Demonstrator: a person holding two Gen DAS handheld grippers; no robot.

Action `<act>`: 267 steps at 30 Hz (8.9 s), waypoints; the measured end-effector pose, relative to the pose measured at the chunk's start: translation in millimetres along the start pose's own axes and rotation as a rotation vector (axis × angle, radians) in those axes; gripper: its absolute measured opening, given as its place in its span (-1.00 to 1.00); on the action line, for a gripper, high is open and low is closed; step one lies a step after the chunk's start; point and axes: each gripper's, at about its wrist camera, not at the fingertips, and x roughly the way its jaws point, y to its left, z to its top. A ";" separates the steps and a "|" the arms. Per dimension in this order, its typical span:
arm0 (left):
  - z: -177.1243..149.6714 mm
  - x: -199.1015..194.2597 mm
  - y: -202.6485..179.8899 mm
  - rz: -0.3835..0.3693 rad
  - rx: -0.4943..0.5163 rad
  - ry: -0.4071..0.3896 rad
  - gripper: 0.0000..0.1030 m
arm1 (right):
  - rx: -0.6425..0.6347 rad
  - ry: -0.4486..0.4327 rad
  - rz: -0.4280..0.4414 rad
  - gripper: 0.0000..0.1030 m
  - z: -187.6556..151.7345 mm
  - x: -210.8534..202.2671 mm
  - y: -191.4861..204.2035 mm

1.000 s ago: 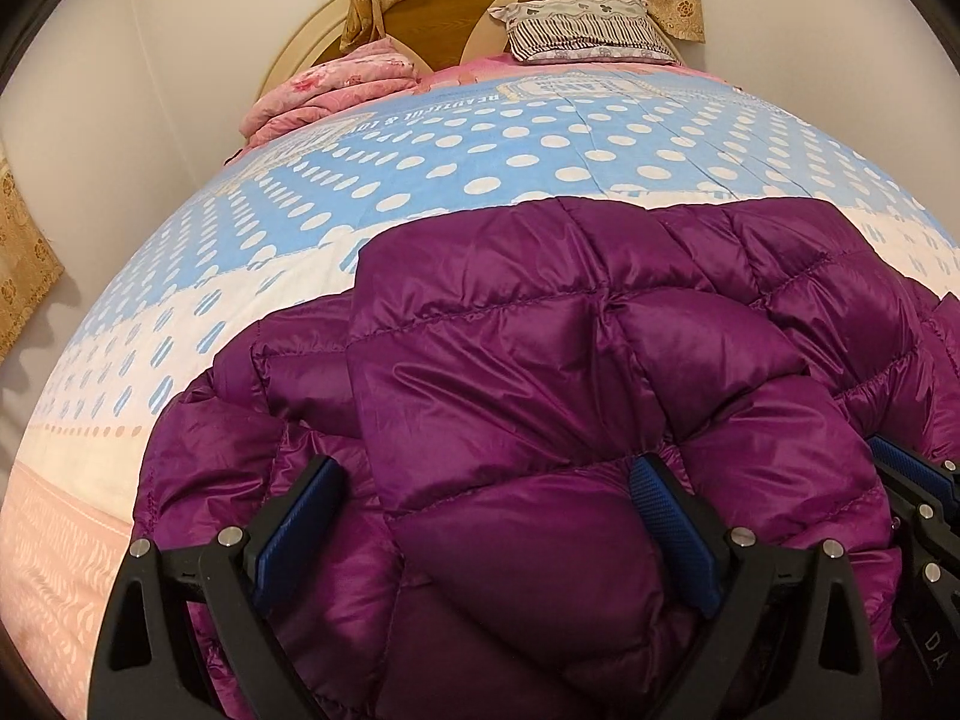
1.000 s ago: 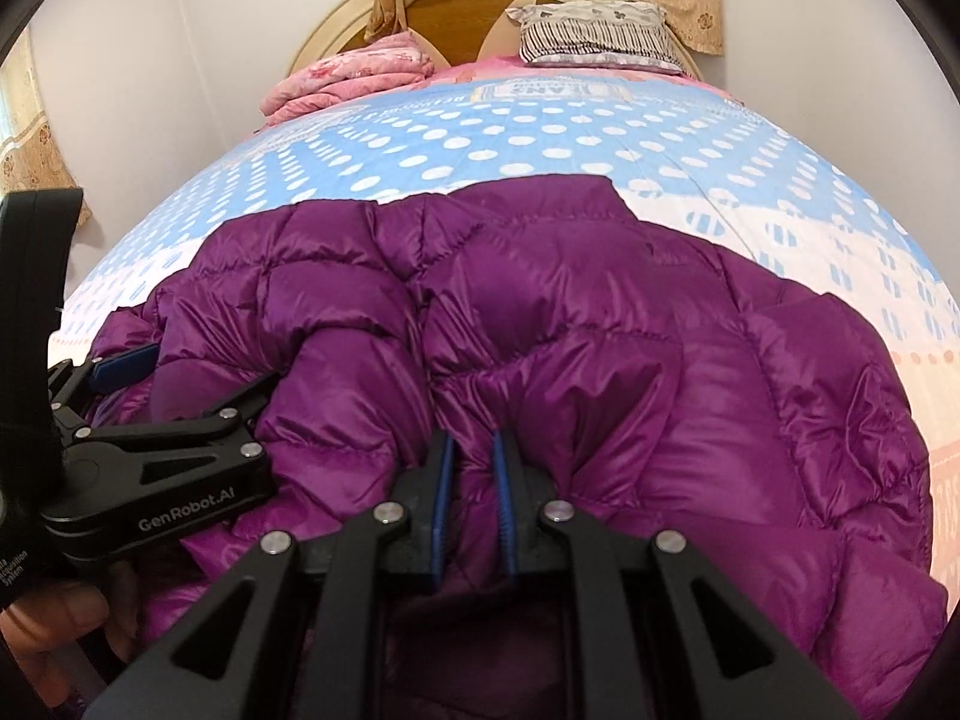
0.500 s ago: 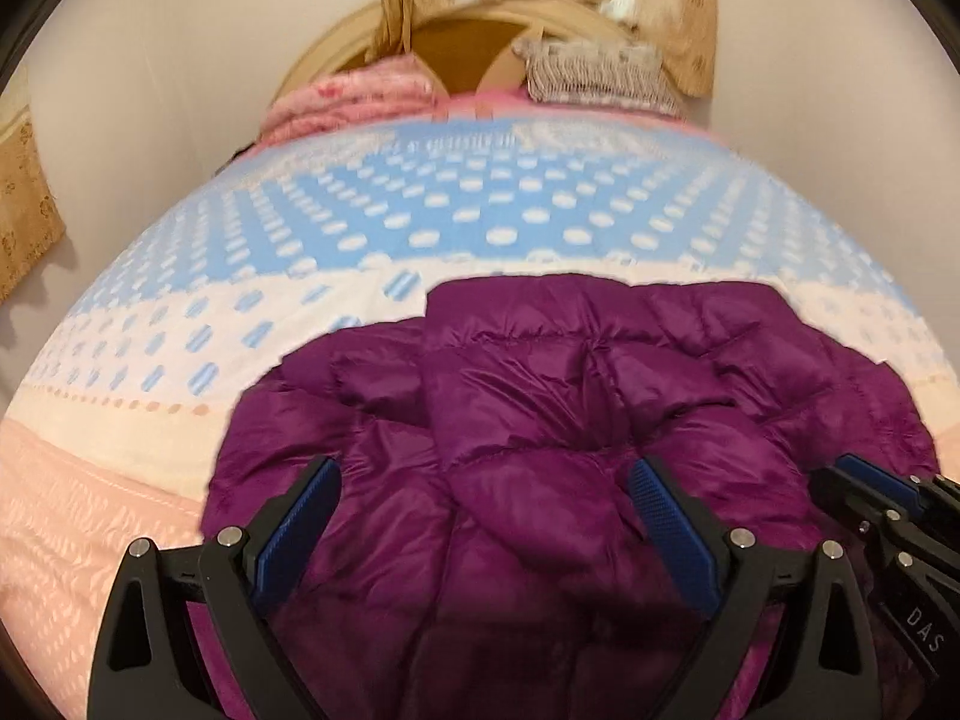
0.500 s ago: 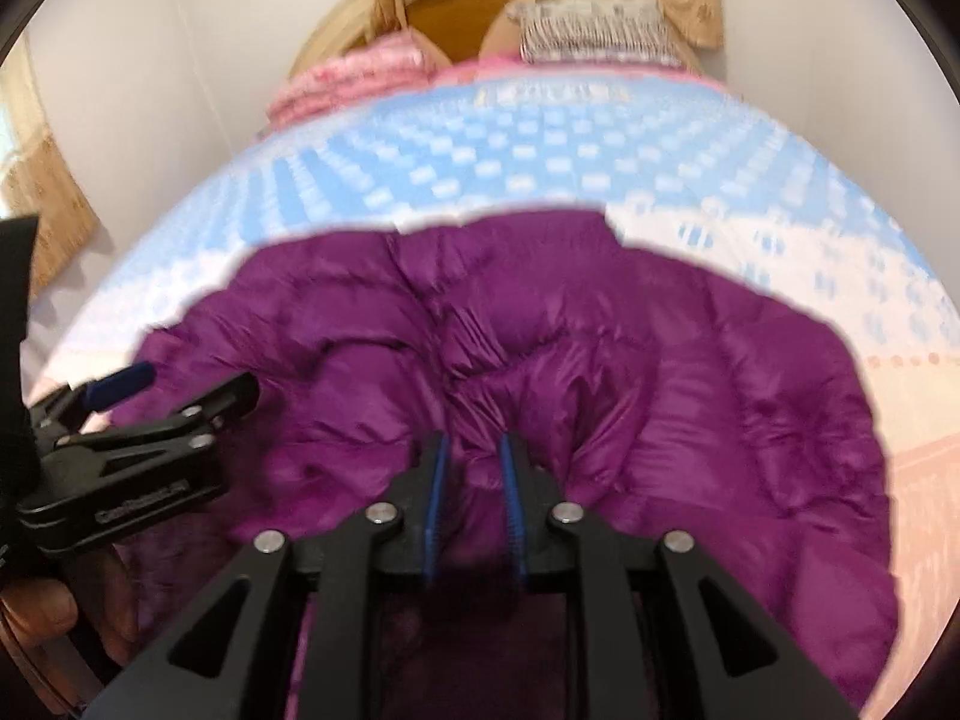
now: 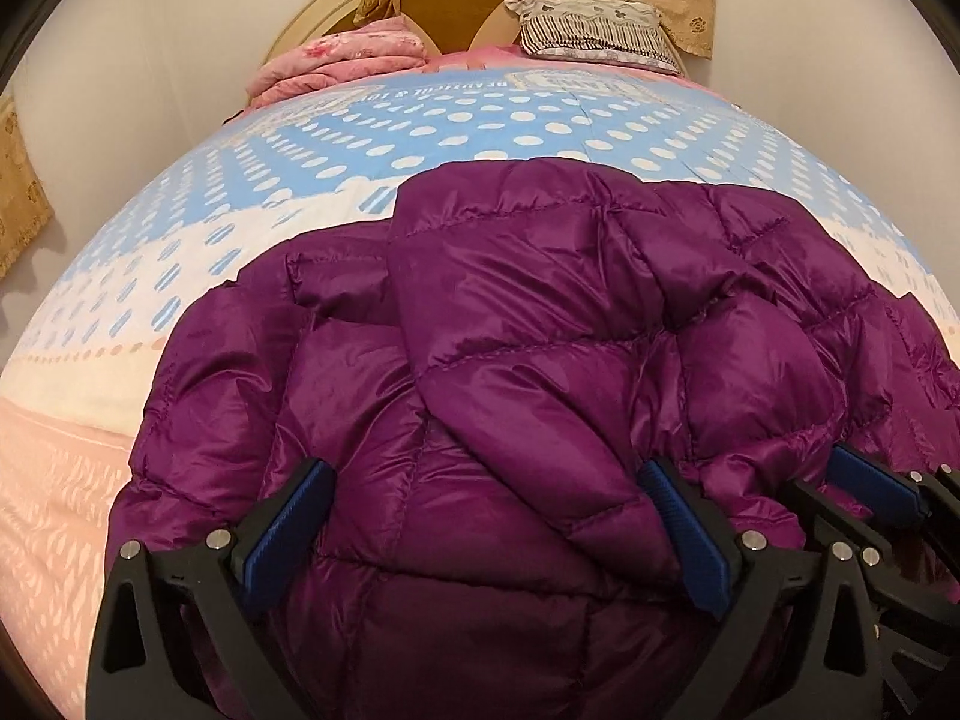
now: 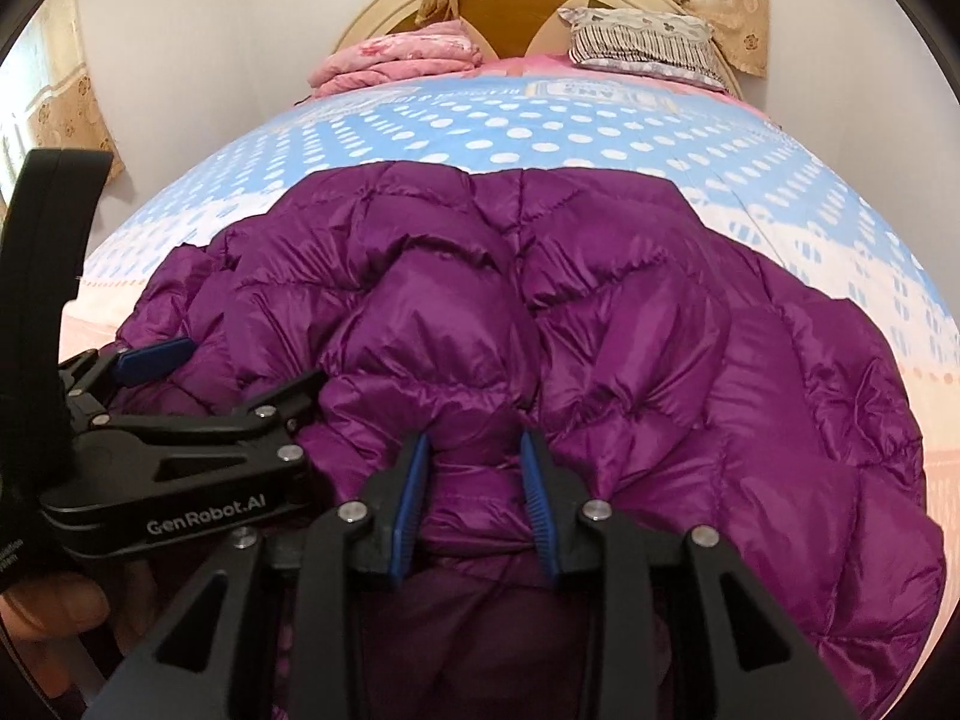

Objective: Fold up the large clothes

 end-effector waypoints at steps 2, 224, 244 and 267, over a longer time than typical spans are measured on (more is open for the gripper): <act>-1.0 -0.2 -0.3 -0.002 -0.003 -0.001 0.98 | -0.003 -0.005 -0.005 -0.31 -0.9 0.0 1.4; -29.4 -34.1 55.0 0.245 -0.106 -0.039 0.98 | 0.054 -0.010 -0.208 0.28 -17.3 -4.3 39.1; -99.7 -87.1 72.5 0.175 -0.100 -0.079 0.98 | -0.060 -0.029 -0.260 0.62 -71.0 -47.2 68.6; -184.0 -139.5 138.1 0.119 -0.360 -0.047 0.97 | -0.047 -0.044 -0.237 0.85 -130.6 -105.7 71.5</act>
